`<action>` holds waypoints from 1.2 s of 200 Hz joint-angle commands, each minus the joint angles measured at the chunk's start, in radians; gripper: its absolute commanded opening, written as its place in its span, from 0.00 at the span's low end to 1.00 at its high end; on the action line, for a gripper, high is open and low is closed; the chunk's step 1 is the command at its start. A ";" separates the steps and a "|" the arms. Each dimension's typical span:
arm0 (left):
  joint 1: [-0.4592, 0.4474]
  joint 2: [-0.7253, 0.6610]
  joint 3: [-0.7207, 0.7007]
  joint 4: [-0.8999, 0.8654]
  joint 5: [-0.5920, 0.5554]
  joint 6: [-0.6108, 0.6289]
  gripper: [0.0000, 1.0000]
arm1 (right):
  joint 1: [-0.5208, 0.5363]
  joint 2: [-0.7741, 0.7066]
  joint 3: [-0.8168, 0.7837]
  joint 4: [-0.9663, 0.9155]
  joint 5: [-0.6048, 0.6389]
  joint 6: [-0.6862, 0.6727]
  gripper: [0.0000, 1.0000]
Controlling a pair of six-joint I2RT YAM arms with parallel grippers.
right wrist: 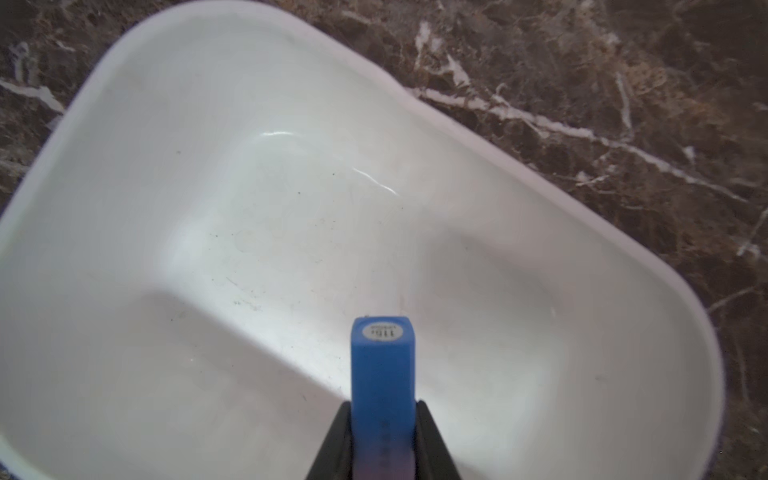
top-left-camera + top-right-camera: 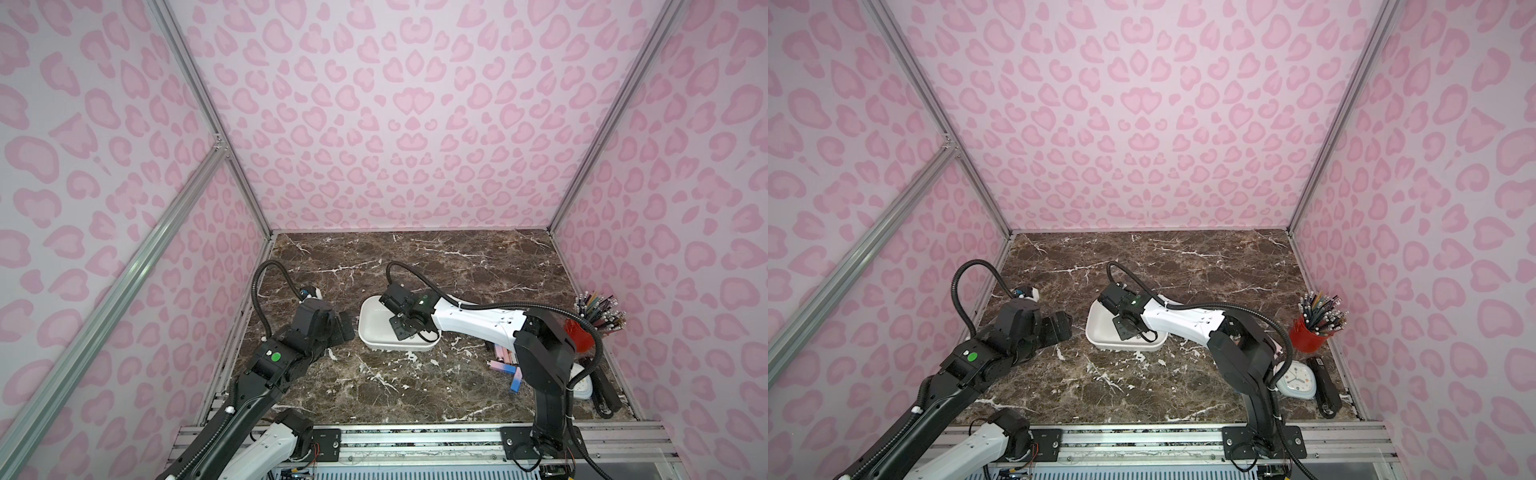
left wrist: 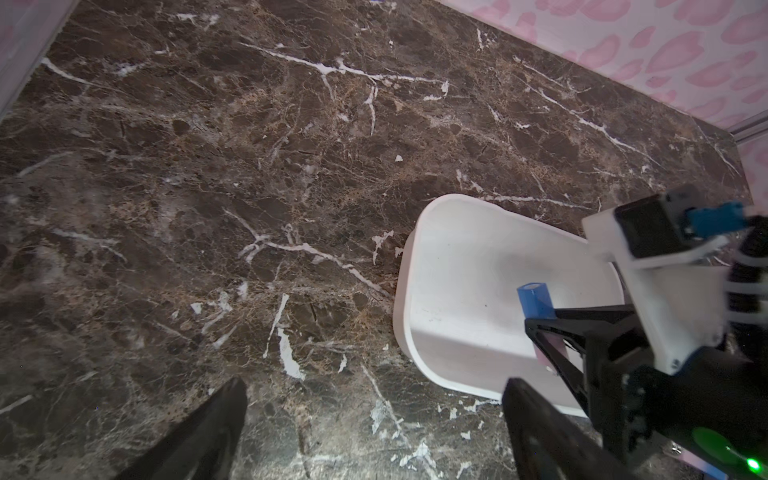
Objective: Put the lipstick into the storage box
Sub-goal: Place the lipstick in the storage box.
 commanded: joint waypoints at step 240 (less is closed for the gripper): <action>-0.065 0.130 0.049 0.194 0.594 0.040 0.97 | -0.417 -0.668 -0.653 0.020 0.107 0.028 0.57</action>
